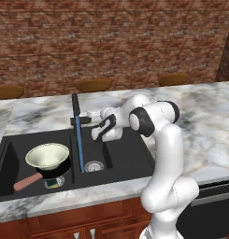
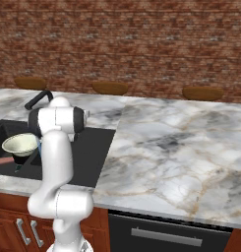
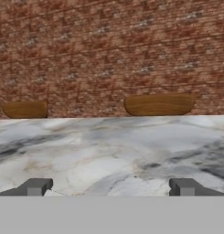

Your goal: Pick the saucepan and bowl and place them in the sink. Then turn on the water.

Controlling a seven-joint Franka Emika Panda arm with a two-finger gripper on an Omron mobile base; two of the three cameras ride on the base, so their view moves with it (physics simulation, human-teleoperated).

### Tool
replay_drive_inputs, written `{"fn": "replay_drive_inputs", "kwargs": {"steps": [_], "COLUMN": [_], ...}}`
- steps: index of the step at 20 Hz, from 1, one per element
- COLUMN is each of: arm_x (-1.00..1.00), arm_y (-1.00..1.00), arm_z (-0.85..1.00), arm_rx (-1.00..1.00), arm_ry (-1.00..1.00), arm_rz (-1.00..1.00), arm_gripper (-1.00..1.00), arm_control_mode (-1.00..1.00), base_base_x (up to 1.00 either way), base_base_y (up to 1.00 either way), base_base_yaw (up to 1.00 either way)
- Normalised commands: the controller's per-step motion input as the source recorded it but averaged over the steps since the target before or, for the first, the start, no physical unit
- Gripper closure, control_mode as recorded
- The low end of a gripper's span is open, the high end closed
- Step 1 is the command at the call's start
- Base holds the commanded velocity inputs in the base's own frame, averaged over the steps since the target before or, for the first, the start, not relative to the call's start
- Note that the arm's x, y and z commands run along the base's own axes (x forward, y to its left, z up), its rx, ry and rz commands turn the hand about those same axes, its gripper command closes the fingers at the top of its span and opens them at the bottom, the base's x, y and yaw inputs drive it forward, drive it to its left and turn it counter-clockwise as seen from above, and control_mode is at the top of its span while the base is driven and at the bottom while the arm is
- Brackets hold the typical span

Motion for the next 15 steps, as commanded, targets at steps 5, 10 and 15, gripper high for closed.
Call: {"fn": "replay_drive_inputs", "kwargs": {"steps": [5, 10, 15], "arm_x": [0.11, 0.15, 0.10], "arm_y": [-0.73, -0.83, -0.89], "arm_z": [0.00, 0.00, -0.01], "arm_rx": [0.05, 0.09, 0.10], "arm_ry": [-0.05, -0.06, -0.09], "arm_rz": [0.07, 0.05, 0.01], "arm_gripper": [-1.00, -1.00, -1.00], "arm_control_mode": [-1.00, -1.00, -1.00], "base_base_x": [0.00, 0.00, 0.00], "base_base_y": [0.00, 0.00, 0.00], "base_base_yaw": [0.00, 0.00, 0.00]}}
